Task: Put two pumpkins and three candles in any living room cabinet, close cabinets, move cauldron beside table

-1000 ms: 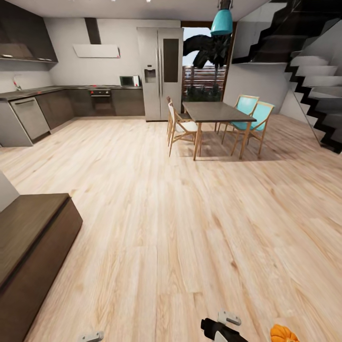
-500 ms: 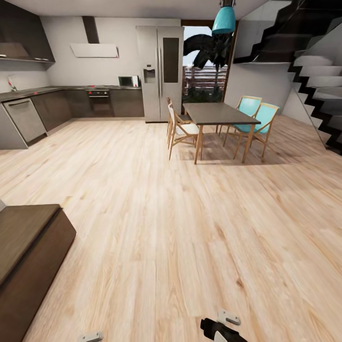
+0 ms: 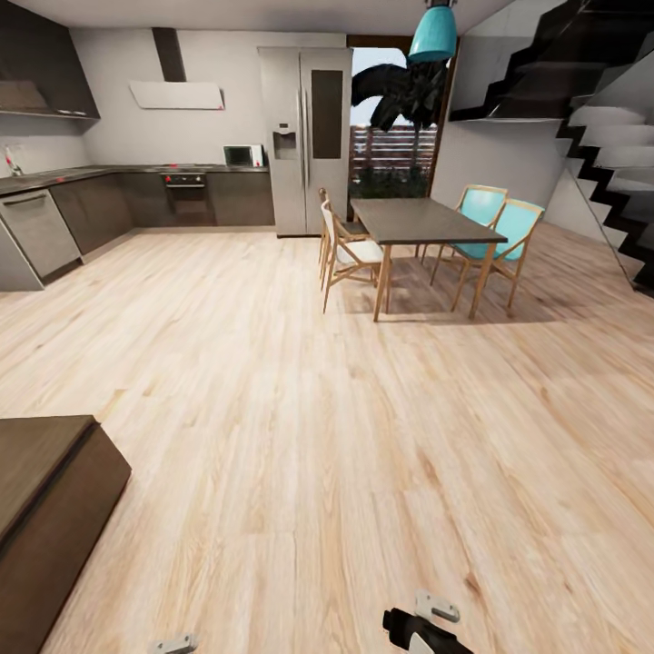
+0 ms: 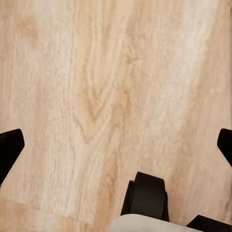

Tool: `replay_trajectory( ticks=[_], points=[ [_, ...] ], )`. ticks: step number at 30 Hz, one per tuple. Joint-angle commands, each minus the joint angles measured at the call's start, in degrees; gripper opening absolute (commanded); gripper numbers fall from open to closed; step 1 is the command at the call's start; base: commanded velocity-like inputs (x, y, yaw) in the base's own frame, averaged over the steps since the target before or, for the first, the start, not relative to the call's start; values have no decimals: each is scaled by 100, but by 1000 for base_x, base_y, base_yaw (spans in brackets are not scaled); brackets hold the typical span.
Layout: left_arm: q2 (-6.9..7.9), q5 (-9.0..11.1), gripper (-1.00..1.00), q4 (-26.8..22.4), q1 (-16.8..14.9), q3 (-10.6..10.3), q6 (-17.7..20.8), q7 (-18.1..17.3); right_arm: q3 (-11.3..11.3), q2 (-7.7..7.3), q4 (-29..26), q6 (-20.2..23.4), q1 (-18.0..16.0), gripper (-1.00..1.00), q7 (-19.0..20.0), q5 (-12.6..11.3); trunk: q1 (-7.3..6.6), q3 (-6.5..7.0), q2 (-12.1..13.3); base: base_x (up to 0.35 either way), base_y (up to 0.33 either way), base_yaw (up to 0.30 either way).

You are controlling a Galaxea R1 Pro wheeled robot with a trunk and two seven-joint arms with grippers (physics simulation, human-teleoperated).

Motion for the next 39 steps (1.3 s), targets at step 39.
replay_trajectory(
  ticks=[39],
  points=[
    [0,6,100,0,0,0,-199,0,0,0,-6,9,1,100,0,0,0,0,0,332,0,0]
  ],
)
